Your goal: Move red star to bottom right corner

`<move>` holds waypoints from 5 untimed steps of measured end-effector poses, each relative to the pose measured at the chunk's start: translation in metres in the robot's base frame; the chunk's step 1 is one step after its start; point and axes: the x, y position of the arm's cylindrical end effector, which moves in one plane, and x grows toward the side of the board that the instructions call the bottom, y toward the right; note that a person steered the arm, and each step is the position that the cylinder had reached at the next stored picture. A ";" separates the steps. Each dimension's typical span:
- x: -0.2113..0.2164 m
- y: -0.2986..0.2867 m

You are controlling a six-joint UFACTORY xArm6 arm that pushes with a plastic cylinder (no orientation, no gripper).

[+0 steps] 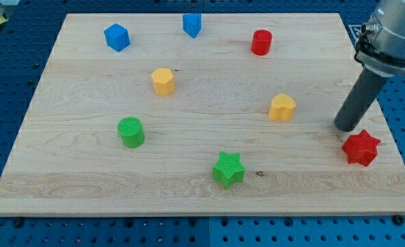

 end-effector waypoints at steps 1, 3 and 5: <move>0.006 0.008; 0.031 0.001; 0.041 -0.024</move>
